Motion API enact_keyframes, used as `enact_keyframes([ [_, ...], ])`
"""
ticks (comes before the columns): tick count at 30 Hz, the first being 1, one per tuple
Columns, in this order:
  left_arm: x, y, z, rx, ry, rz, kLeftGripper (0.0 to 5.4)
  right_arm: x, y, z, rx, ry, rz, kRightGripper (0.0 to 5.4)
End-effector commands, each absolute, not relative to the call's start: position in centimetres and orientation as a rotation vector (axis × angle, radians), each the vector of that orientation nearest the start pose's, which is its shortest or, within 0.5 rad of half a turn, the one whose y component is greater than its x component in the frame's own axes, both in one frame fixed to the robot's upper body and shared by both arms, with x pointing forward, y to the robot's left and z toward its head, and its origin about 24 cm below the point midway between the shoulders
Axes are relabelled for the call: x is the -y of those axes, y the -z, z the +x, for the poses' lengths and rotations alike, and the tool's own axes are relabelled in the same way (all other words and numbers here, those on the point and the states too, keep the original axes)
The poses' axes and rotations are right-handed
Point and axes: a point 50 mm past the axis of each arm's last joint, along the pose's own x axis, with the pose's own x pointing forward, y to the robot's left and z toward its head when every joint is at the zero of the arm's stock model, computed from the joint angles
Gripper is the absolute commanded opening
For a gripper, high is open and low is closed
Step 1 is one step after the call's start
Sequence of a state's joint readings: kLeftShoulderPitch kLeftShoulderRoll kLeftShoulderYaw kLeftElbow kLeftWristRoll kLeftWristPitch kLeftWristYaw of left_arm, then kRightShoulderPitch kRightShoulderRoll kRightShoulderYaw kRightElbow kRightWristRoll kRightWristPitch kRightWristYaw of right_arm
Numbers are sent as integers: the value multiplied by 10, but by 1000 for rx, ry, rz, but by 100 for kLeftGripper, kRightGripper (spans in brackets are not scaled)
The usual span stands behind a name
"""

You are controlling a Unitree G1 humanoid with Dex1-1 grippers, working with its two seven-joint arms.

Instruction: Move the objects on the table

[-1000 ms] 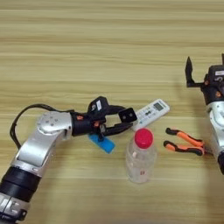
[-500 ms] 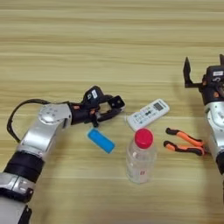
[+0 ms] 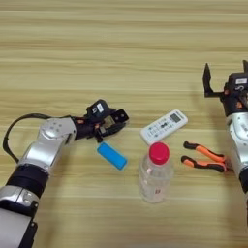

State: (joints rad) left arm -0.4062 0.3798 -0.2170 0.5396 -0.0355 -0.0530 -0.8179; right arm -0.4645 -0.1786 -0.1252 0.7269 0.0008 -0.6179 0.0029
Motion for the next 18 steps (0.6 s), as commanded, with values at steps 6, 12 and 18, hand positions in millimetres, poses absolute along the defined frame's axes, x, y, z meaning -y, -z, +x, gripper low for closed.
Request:
enact_keyframes([
  [6,-163,-25,305,-295,939,401,240,190,-75,329,357,43,-140,540],
  [12,-162,-25,303,-290,943,400,289,191,-75,329,356,44,-141,540],
  [18,-162,-27,302,-278,943,398,347,192,-75,329,356,45,-142,540],
])
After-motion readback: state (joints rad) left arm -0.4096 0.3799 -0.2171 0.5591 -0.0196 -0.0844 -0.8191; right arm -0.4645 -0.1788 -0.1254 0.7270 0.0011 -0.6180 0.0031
